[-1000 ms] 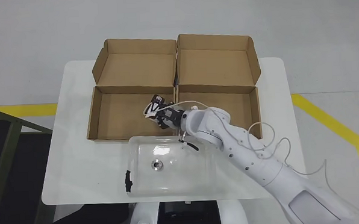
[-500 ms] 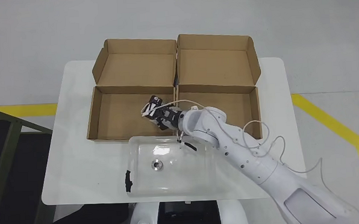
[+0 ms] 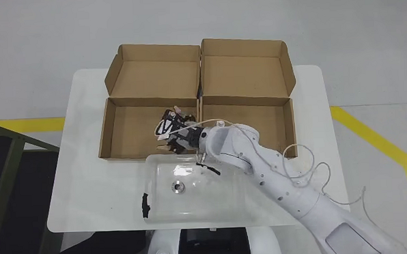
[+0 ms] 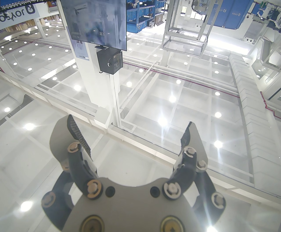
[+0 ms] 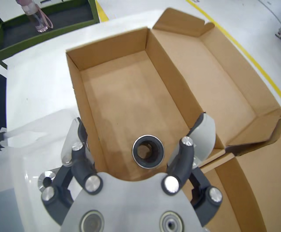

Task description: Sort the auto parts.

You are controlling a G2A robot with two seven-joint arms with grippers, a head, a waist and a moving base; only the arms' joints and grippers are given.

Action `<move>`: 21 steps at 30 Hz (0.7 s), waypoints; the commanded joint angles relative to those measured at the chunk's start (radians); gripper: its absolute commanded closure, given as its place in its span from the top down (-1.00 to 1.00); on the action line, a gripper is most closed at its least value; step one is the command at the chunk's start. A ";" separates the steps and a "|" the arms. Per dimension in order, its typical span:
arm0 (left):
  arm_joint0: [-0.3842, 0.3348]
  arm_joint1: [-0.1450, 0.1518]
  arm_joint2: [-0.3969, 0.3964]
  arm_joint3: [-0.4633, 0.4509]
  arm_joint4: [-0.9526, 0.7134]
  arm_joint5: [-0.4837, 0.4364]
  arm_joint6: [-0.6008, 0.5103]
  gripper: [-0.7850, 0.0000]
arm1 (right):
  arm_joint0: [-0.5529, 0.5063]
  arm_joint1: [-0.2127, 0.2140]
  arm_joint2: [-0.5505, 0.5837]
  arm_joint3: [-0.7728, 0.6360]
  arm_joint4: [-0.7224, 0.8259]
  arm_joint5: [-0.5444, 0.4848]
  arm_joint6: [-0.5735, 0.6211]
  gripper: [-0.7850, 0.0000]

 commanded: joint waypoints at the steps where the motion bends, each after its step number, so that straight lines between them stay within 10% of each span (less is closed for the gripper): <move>1: 0.000 0.000 0.000 0.000 0.000 0.000 0.000 1.00 | -0.024 0.008 0.013 -0.081 -0.017 -0.018 0.015 1.00; 21: 0.000 0.000 0.000 0.000 0.000 0.000 0.000 1.00 | -0.296 0.081 0.046 -0.414 -0.134 -0.250 0.249 1.00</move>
